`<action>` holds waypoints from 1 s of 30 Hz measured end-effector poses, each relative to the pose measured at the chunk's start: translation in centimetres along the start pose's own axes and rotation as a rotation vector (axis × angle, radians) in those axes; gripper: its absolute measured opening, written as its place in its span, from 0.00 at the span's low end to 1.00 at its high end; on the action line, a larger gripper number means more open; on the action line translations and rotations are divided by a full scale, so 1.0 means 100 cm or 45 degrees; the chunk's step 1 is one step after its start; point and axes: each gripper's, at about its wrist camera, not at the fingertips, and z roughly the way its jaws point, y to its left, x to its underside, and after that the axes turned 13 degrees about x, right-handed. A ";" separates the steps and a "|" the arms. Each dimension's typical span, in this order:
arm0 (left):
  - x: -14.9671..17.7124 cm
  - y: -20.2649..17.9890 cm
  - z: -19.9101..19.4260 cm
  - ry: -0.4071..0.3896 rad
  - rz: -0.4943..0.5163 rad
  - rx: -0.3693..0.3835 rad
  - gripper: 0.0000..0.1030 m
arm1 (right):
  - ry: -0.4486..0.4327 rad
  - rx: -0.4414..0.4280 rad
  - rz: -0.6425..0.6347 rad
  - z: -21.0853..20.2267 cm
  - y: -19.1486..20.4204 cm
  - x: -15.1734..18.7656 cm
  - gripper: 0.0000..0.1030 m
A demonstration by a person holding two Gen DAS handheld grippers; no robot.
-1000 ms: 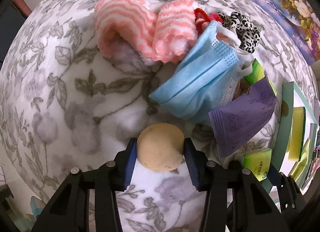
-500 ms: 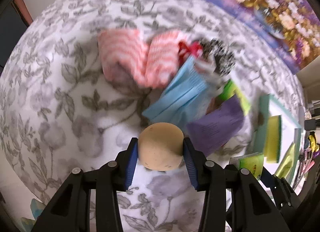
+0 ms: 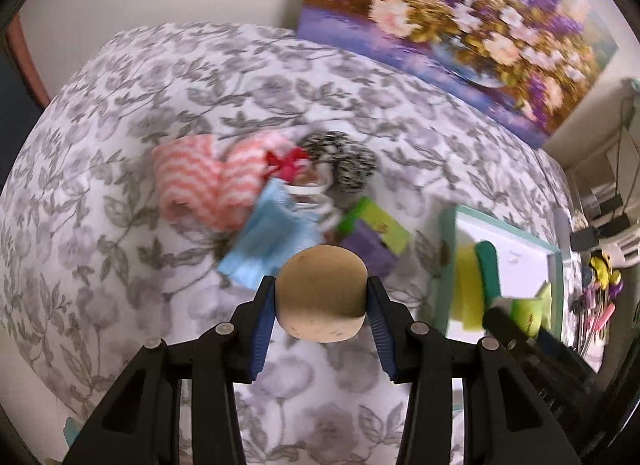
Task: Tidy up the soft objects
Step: 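Carry the tan sponge and tissue pack into the tray and release both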
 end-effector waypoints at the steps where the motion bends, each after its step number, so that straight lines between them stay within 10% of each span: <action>1: 0.002 -0.008 0.002 0.007 0.023 0.006 0.45 | -0.002 0.003 0.035 0.001 -0.011 -0.002 0.66; 15: 0.045 -0.117 0.050 0.178 0.290 0.045 0.46 | 0.091 0.219 0.341 0.026 -0.146 0.006 0.66; 30: 0.078 -0.168 0.097 0.321 0.411 0.009 0.47 | 0.151 0.224 0.428 0.039 -0.197 0.022 0.66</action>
